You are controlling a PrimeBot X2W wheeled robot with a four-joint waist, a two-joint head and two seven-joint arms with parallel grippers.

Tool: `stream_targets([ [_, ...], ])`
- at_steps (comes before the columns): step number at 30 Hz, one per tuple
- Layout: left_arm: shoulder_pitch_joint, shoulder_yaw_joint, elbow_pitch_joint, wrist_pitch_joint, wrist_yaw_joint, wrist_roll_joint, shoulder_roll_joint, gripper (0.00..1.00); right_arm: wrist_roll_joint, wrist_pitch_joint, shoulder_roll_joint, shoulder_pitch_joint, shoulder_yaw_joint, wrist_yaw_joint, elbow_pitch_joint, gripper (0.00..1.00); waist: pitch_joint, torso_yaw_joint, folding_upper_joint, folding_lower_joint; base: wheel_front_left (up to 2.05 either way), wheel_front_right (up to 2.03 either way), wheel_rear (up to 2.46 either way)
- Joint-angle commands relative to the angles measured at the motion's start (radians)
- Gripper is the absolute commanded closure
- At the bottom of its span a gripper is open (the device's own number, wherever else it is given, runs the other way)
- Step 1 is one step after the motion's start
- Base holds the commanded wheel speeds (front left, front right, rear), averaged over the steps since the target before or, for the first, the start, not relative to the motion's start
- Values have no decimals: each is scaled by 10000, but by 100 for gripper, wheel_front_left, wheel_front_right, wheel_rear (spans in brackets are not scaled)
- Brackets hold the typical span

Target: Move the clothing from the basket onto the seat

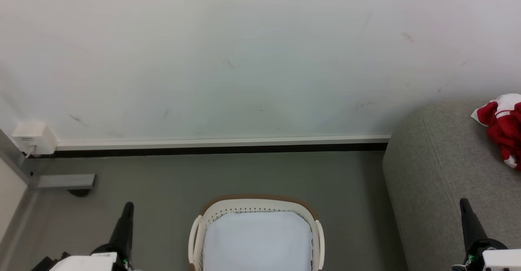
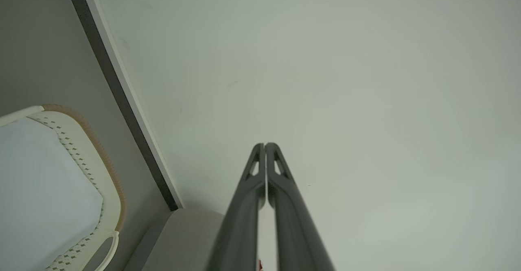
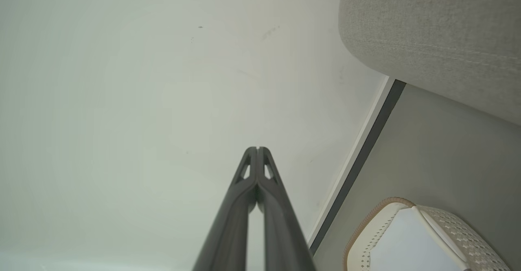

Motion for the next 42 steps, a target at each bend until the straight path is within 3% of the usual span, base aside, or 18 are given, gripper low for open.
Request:
stream_targets([
  [1,-154,39,-49,66,-74,-195,88,100,207,62,-94,-129,-48,-18,-79,100,4,0,0,0,0,0,0],
  [15,-283,74,-42,308,-86,-1167,92,100,1149,296,-97,-227,-131,-21,-124,100,50,-4,0,-1,0,0,0],
  [42,-277,69,-44,305,-87,-1149,89,100,1108,289,-96,-222,-127,-21,-118,100,50,-4,0,-1,0,0,0],
])
